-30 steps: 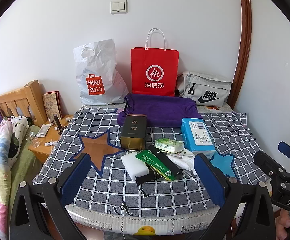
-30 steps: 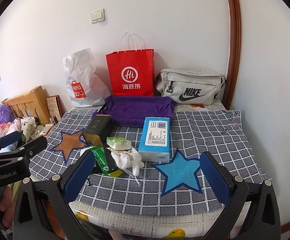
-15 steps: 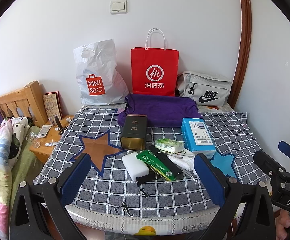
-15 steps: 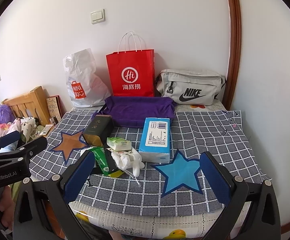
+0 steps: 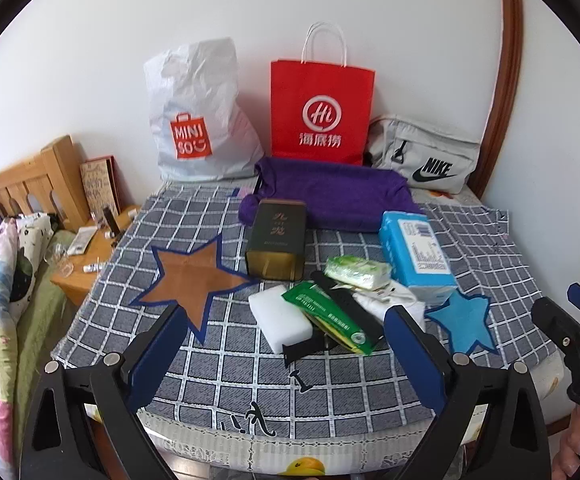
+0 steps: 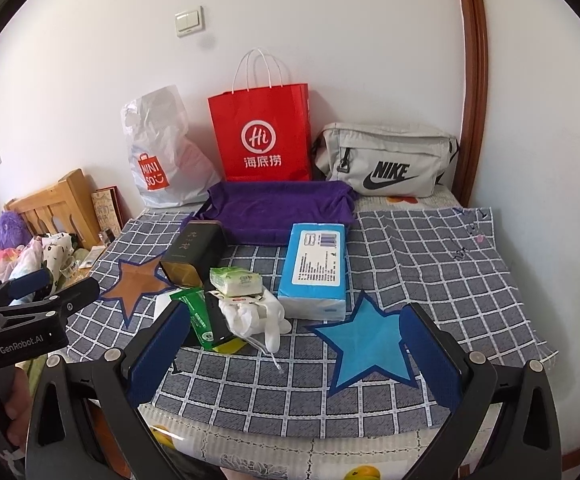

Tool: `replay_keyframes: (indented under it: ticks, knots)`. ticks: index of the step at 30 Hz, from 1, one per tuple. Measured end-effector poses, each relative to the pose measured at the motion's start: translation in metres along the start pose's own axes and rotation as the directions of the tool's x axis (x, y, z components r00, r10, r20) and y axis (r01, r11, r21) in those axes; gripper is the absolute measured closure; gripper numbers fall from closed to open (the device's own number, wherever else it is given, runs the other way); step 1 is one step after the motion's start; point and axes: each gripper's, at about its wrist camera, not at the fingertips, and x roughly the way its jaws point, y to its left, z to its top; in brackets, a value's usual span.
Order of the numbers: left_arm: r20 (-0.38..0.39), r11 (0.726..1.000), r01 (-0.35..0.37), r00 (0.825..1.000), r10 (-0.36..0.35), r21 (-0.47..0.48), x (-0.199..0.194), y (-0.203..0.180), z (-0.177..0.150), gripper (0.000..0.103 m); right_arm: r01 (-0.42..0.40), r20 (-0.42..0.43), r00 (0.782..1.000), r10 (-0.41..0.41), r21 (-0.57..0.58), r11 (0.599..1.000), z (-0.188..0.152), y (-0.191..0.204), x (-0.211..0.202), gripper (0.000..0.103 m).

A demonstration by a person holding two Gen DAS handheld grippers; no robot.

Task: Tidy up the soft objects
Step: 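Grasp the white sponge block with the left tool while the right tool grasps the green tissue pack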

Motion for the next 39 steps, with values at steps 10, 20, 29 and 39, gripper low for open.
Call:
replay_keyframes:
  ticks: [10,20,29,39]
  knots:
    - [-0.106,0.999,-0.023,0.994,0.018,-0.044,0.065,0.020,-0.018,0.005,-0.041,-0.071,0.997,0.040,-0.004,0.999,-0.012,0.002,0.061,0.007]
    - [-0.192,0.986,0.088,0.975,-0.114,-0.138,0.113,0.042,-0.026,0.007,-0.184,-0.138,0.974,0.179,-0.028,0.982,0.011,0.034,0.142,0.007]
    - [-0.208,0.980,0.114,0.967,-0.147,-0.161,0.134,0.055,-0.024,0.011,-0.215,-0.213,0.957,0.199,-0.052,0.975,0.014,0.054,0.195,0.015]
    - [-0.239,0.974,0.147,0.953,-0.186,-0.174,0.156,0.059,-0.024,0.012,-0.236,-0.315,0.927,0.205,-0.064,0.970,0.013,0.065,0.241,0.035]
